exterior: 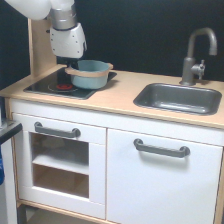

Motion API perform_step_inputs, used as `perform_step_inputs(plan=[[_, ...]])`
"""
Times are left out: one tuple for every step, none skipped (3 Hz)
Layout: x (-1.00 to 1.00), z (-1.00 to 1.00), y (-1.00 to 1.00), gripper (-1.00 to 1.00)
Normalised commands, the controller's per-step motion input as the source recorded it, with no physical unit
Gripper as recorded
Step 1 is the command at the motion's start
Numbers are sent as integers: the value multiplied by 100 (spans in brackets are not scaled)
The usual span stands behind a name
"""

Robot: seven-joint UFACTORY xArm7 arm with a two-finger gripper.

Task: Place the pot in the sink

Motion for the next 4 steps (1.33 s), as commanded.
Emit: perform_step_inputs(plan=[[87,95,-22,-100],[99,92,3,-100],[100,58,7,-100],[100,15,21,-100]])
